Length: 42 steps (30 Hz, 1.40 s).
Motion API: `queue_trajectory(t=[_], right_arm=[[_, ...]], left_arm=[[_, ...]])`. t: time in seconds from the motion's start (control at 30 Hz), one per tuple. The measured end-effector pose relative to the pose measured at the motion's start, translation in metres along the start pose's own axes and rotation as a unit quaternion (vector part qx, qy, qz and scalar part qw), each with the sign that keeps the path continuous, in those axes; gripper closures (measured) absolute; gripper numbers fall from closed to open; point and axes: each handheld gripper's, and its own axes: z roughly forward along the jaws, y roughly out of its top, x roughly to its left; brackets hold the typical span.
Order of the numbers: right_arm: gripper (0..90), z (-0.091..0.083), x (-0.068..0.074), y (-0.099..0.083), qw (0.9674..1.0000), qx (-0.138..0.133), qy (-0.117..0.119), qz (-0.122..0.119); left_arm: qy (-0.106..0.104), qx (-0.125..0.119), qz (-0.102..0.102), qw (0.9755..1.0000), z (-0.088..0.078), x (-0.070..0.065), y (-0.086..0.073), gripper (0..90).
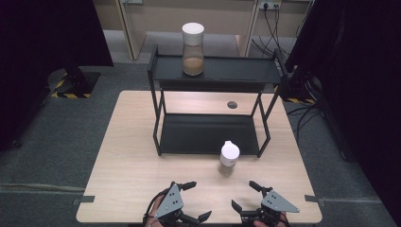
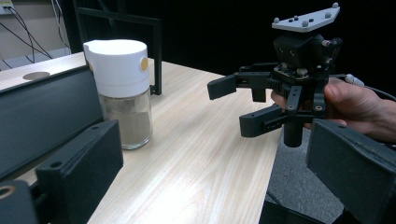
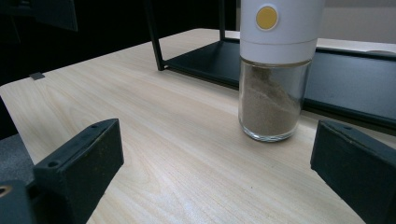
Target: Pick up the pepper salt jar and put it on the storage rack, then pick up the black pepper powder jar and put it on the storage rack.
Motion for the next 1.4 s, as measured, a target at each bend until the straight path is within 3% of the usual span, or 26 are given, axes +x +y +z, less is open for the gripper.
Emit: queue_trajectory(t=[0.57,0.83,1.4], right_arm=[[2.7,-0.001,-0.001,-0.001,1.0,-0.003,0.001,0.002],[2.7,-0.001,-0.001,-0.001,1.0,-0.004,0.002,0.0],[2.7,-0.002,-0.001,-0.001,1.0,-0.007,0.003,-0.003]], left_arm=[[-0.006,-0.016,-0.004,0.9999,0.001,0.009,-0.031,3.1],[-0.007,-0.022,0.011,0.9997,0.003,0.009,-0.043,3.1],[-0.007,-0.022,-0.004,0.9997,0.0,0.011,-0.05,3.1]])
